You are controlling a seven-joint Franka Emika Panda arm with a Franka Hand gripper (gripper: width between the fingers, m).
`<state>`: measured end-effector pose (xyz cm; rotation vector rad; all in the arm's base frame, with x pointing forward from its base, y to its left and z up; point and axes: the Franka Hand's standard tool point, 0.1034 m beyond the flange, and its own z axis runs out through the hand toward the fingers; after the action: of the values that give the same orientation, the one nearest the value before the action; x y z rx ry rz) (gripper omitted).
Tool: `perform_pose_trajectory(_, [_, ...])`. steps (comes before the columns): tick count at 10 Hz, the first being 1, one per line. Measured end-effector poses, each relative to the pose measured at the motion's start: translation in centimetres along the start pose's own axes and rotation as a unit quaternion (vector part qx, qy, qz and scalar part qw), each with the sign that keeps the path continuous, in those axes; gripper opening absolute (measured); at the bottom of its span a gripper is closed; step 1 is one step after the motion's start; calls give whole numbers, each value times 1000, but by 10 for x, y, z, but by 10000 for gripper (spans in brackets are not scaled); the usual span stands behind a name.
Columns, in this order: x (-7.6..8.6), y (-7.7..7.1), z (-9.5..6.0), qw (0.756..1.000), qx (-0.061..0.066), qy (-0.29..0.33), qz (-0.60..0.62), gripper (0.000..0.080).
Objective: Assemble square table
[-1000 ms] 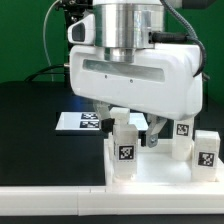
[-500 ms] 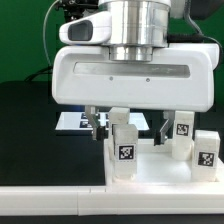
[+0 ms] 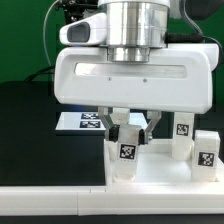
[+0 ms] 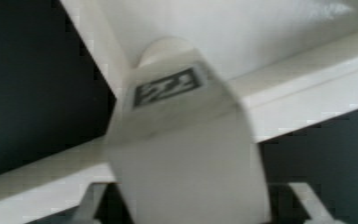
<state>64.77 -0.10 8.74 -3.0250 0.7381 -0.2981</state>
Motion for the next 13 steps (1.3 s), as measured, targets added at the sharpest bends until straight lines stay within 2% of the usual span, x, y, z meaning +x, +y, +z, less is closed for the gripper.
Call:
perform_pose_trajectory(2, [1, 3, 0, 997, -2, -1, 73, 291])
perform_pose_trajectory(4, [2, 9, 1, 985, 1, -11, 171, 291])
perform_pose_trajectory(7, [-1, 16, 2, 936, 5, -36, 349, 291])
perform_pose_trajectory(9, [-2, 20, 4, 890, 20, -60, 452, 291])
perform_pose_trajectory(10, [-3, 21, 4, 871, 18, -62, 488, 291])
perform_pose_trajectory(12, [-1, 25, 5, 873, 17, -62, 484, 290])
perform_pose_trajectory(13, [-2, 24, 4, 881, 18, -62, 470, 394])
